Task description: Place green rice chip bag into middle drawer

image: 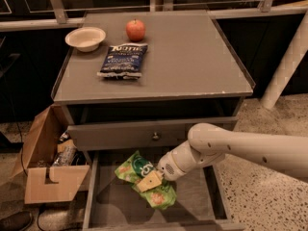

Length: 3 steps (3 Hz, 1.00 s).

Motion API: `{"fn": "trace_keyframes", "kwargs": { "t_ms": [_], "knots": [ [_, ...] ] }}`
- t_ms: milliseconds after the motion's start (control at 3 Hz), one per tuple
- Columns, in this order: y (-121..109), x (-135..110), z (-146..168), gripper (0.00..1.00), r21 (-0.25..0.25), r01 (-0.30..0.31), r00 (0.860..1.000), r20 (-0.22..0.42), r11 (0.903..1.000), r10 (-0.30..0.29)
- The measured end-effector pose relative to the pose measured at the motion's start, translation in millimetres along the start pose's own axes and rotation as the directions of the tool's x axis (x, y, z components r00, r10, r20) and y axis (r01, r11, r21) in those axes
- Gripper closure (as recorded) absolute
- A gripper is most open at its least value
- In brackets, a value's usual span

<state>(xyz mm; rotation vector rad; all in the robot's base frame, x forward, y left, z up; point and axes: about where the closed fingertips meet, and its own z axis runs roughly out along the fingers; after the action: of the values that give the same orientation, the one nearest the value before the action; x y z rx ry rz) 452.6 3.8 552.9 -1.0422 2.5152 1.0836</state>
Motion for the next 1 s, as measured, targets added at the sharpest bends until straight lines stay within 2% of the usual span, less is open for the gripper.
{"fn": "trace_keyframes", "kwargs": {
  "t_ms": [333,1000],
  "knots": [
    [-1,-1,1,1.0,0.001,-0.002,1.0,0.004,1.0,0.002],
    [-21,6,30,1.0,0.017,-0.109,0.993,0.057,0.9939,0.108]
  ]
}}
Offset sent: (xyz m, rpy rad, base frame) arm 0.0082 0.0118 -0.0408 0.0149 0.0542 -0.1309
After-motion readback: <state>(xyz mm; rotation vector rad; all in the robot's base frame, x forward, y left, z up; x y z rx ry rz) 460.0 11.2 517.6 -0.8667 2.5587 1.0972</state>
